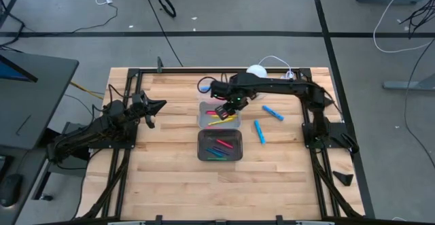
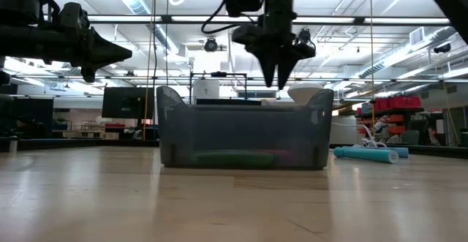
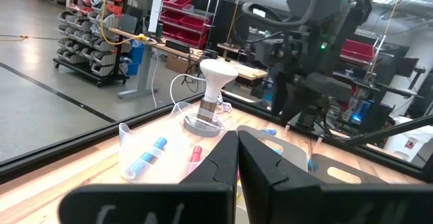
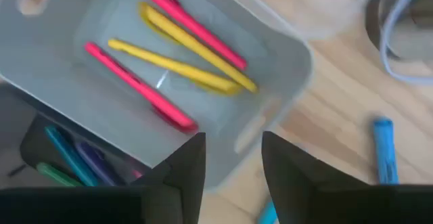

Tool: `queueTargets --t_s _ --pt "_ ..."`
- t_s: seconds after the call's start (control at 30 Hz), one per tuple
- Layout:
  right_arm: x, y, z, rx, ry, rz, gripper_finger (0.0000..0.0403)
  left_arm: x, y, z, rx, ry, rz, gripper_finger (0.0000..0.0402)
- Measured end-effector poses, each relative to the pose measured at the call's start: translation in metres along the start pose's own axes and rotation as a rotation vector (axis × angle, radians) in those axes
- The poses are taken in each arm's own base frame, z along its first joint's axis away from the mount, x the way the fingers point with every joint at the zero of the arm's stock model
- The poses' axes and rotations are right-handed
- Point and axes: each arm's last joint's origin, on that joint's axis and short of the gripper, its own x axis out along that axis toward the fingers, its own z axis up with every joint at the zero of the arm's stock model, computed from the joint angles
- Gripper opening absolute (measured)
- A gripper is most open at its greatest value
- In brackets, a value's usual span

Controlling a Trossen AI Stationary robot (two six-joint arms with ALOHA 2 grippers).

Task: Pick & Place Markers
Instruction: Put the blue highlighter into the transparent bin

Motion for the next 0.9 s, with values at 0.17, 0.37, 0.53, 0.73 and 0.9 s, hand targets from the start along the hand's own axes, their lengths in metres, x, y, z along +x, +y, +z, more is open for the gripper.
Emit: queueTargets --t_s 0.17,0.37,0.53,0.73,0.9 --pt "-0.004 -0.015 -0.018 0.033 -0.009 0.008 0.0144 0.0 0.0 0.0 0.0 0.001 0.0 0.0014" --pt "-0.006 -0.034 -0.037 0.111 0.003 -0.003 0.0144 0.0 0.0 0.0 0.001 -0.001 0.0 0.0014" --pt "-0.006 -0.046 -0.056 0.181 0.025 -0.016 0.0144 0.0 0.0 0.0 0.001 0.001 0.0 0.0014" --pt "-0.002 -0.058 -0.08 0.251 0.057 -0.031 0.0144 0.0 0.0 0.0 0.0 0.0 0.0 0.0014" --pt "0.003 -0.065 -0.093 0.288 0.096 -0.034 0.0144 0.0 0.0 0.0 0.0 0.0 0.0 0.0014"
